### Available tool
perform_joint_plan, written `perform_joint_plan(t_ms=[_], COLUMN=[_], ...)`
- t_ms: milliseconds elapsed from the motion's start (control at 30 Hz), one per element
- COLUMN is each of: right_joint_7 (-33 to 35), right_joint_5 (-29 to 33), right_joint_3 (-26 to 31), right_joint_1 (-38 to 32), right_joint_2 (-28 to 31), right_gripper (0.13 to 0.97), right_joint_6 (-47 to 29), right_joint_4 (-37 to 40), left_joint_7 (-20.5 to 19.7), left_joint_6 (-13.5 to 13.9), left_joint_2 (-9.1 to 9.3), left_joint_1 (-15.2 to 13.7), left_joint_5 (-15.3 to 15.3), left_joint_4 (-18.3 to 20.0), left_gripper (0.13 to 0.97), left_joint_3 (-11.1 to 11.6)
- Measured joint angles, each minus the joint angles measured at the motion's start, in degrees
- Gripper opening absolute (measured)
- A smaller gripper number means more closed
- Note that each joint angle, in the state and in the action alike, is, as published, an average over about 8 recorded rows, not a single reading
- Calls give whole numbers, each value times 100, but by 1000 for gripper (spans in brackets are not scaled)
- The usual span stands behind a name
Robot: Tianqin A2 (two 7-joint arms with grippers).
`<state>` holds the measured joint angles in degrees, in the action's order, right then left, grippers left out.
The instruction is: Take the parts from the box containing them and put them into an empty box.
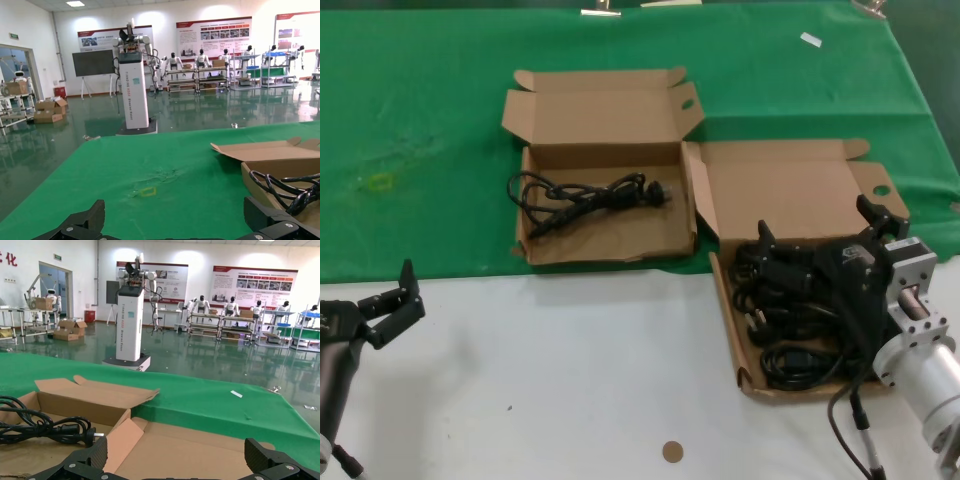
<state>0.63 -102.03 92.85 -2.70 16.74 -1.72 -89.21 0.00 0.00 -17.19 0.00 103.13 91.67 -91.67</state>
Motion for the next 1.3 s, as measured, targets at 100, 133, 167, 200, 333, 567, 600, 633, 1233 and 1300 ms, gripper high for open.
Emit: perform_joint_plan(t_ms=[100, 133, 167, 200, 333, 567, 600, 633, 1233, 1300], right_joint_7=[0, 0, 0, 0, 0, 0, 0, 0, 0, 0], right_joint_5=[0, 0, 0, 0, 0, 0, 0, 0, 0, 0], right_joint_3=[0, 0, 0, 0, 0, 0, 0, 0, 0, 0], right_joint_1=[0, 0, 0, 0, 0, 0, 0, 0, 0, 0], right_joint_2=[0, 0, 0, 0, 0, 0, 0, 0, 0, 0], right_gripper=[966, 966, 966, 966, 966, 966, 966, 966, 966, 966], right_joint_6=[0, 0, 0, 0, 0, 0, 0, 0, 0, 0], right_joint_4=[0, 0, 0, 0, 0, 0, 0, 0, 0, 0], left_joint_7=[0, 0, 0, 0, 0, 0, 0, 0, 0, 0], left_joint_6=[0, 0, 0, 0, 0, 0, 0, 0, 0, 0], left_joint_2=[0, 0, 0, 0, 0, 0, 0, 0, 0, 0], left_joint_1=[0, 0, 0, 0, 0, 0, 0, 0, 0, 0], left_joint_5=[0, 0, 0, 0, 0, 0, 0, 0, 0, 0], left_joint_4=[0, 0, 0, 0, 0, 0, 0, 0, 0, 0], left_gripper=[966, 966, 966, 966, 966, 966, 966, 966, 966, 966], left_joint_3=[0, 0, 0, 0, 0, 0, 0, 0, 0, 0])
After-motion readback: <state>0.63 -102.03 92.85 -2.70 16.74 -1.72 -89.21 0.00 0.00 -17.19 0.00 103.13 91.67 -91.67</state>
